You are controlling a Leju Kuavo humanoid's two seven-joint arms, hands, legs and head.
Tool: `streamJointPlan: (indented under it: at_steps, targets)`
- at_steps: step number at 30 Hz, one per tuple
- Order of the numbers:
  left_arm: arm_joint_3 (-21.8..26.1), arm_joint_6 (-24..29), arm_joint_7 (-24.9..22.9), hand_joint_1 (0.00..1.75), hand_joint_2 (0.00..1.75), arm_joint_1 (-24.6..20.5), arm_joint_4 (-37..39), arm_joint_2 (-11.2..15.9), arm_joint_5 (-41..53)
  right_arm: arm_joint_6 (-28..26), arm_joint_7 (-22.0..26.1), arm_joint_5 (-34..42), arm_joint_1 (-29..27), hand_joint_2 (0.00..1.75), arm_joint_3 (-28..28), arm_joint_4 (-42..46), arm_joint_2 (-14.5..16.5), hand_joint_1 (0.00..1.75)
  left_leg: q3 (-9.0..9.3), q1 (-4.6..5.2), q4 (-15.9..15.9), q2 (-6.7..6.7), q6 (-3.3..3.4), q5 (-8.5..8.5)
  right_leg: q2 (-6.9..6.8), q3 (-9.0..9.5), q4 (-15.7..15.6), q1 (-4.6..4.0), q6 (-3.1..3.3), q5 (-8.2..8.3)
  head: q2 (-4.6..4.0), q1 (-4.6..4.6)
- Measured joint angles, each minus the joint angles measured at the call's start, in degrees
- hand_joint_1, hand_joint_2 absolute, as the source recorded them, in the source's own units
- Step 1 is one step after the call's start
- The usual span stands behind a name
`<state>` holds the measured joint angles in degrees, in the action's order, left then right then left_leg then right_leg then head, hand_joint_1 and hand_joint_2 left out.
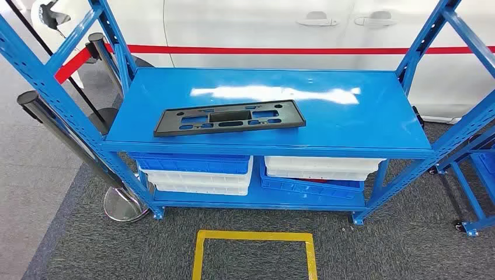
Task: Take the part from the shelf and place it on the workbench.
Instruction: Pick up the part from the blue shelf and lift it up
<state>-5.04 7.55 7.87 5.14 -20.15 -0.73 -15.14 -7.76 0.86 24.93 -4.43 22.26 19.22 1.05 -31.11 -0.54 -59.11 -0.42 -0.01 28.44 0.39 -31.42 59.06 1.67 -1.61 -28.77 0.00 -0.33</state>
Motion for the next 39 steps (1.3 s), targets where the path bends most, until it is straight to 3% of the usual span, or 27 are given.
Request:
streamJointPlan:
  at_steps: [1,2,4,5,6,8,12,16,23,39]
  targets:
    - [-0.26,0.21,0.26,0.00,1.75,-0.11,0.14,0.02,-0.43,-0.23,0.04,0.77,0.11,1.75,0.69,-0.16,0.01,0.00,0.00,0.00,0.00,0.00,0.00,0.00,0.00,0.00,0.00,0.00,0.00,0.00,-0.01,0.00]
    - [-0.47,0.41,0.49,0.00,1.31,-0.21,0.26,0.03,-0.83,-0.45,0.07,1.46,0.20,1.75,1.33,-0.31,0.02,0.00,0.00,0.00,0.00,0.00,0.00,0.00,0.00,0.00,0.00,0.00,0.00,0.00,-0.01,0.00]
    - [-1.36,1.24,1.47,0.00,0.44,-0.59,0.74,0.07,-2.47,-1.36,0.22,4.28,0.55,0.87,3.96,-0.89,0.06,0.00,0.00,0.00,0.00,0.00,0.00,0.00,0.00,0.01,0.00,0.00,0.00,0.00,-0.01,0.00]
    - [-1.78,1.66,1.97,0.00,0.00,-0.76,0.96,0.08,-3.25,-1.81,0.36,5.66,0.68,0.87,5.21,-1.15,0.09,0.00,0.00,0.00,0.00,0.00,0.00,0.00,0.00,0.01,0.00,0.00,0.00,0.00,0.00,0.00]
    - [-2.20,2.10,2.50,0.00,0.00,-0.92,1.19,0.08,-4.05,-2.26,0.55,7.08,0.80,0.87,6.44,-1.43,0.14,0.00,0.00,0.00,0.00,0.00,0.00,0.00,0.00,0.01,0.00,-0.01,0.00,0.00,0.00,0.00]
    - [-3.07,2.95,3.61,0.00,0.00,-1.25,1.67,0.08,-5.61,-3.14,1.18,9.98,1.04,1.75,8.76,-1.99,0.29,0.00,0.00,-0.01,0.00,0.00,0.00,0.00,0.00,0.01,0.00,-0.02,0.00,0.00,0.00,-0.01]
    - [-4.65,4.51,6.05,0.00,0.00,-1.92,2.59,0.07,-8.83,-5.08,3.95,15.03,1.57,1.75,12.52,-2.80,0.55,0.00,0.00,-0.01,0.00,-0.01,0.00,0.00,0.01,0.03,0.00,-0.02,0.00,0.00,0.00,-0.01]
    - [-6.21,5.74,8.68,0.00,0.00,-2.44,3.50,0.04,-11.95,-7.44,8.20,15.27,0.89,1.75,12.82,-1.69,0.82,0.00,0.00,-0.01,0.00,-0.05,0.00,0.00,0.01,0.07,0.00,-0.03,-0.01,-0.01,0.00,0.00]
    - [-8.58,6.44,12.08,0.00,0.00,-3.18,4.68,0.05,-15.04,-7.54,13.65,8.79,0.31,1.75,7.61,4.90,0.59,0.00,0.03,-0.04,0.00,0.03,-0.01,0.01,0.14,0.06,-0.02,-0.05,0.00,0.01,0.00,0.01]
    - [-14.23,6.63,18.32,0.00,0.00,-4.47,6.97,0.77,-20.38,-3.68,19.99,-9.61,2.96,1.75,-0.31,32.67,0.44,0.00,0.31,-0.02,0.00,0.00,0.01,-0.01,0.09,0.25,-0.04,-0.03,-0.01,0.00,0.00,0.00]
